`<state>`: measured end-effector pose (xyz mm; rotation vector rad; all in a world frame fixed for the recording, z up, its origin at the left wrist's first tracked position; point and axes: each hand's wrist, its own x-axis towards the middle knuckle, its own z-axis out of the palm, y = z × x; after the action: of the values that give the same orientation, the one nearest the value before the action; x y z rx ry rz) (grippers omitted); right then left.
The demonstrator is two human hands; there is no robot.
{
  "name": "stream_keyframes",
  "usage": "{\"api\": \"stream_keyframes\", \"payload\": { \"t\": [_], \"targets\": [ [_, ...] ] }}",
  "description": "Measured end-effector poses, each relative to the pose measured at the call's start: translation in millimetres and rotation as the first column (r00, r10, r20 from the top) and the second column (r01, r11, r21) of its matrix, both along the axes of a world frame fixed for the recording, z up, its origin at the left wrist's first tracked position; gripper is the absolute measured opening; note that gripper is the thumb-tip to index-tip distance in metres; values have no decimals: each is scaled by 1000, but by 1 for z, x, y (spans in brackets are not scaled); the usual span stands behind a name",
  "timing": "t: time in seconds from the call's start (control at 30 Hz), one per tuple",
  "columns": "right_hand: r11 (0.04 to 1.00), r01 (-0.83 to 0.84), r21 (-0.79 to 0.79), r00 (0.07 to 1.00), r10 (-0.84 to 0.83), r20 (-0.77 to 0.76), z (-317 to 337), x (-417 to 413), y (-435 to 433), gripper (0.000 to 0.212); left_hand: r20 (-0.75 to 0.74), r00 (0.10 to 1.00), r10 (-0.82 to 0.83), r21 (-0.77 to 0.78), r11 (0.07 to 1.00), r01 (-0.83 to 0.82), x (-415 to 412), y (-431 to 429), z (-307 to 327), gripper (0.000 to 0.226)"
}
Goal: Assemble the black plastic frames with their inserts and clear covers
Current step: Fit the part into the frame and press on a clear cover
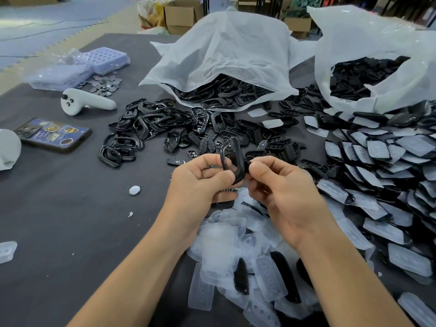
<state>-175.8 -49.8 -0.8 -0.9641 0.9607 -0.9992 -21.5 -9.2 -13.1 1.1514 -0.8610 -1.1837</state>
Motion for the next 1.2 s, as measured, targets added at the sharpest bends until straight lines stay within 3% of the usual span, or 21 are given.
{"api": "stream_keyframes", "payload": {
  "t": [0.17,0.33,0.53,0.67,0.73,0.83,0.9,1.07,1.2],
  "targets": [
    [993,-39,-113,981,16,-195,1,-5,-2,21,17,997,75,30,997,-76,-3,2,2,27],
    [995,-27,-93,997,20,-71,-5,7,0,38,69,987,143,40,988,-146,-11,3,3,25],
    [983,-62,-171,991,39,-131,-4,5,1,30,171,975,140,50,987,-151,-13,4,4,25],
    [961,-102,-256,986,63,-157,-2,3,3,9,86,991,106,64,992,-112,-14,6,8,11],
    [958,-102,-269,989,69,-128,-1,4,2,9,-30,995,99,94,991,-96,-14,6,9,7],
    [962,-81,-262,994,58,-94,-1,3,1,20,-172,982,80,146,988,-55,-14,6,9,29],
    [950,-81,-302,987,34,-157,-4,4,0,21,-186,979,86,158,986,-57,-15,6,10,33],
    [880,-129,-458,940,-38,-338,-8,3,-1,18,-131,988,87,171,983,-64,-11,6,11,5],
    [855,-132,-501,904,-104,-414,-11,8,2,14,-171,981,93,173,983,-63,-6,4,11,7]
  ]
}}
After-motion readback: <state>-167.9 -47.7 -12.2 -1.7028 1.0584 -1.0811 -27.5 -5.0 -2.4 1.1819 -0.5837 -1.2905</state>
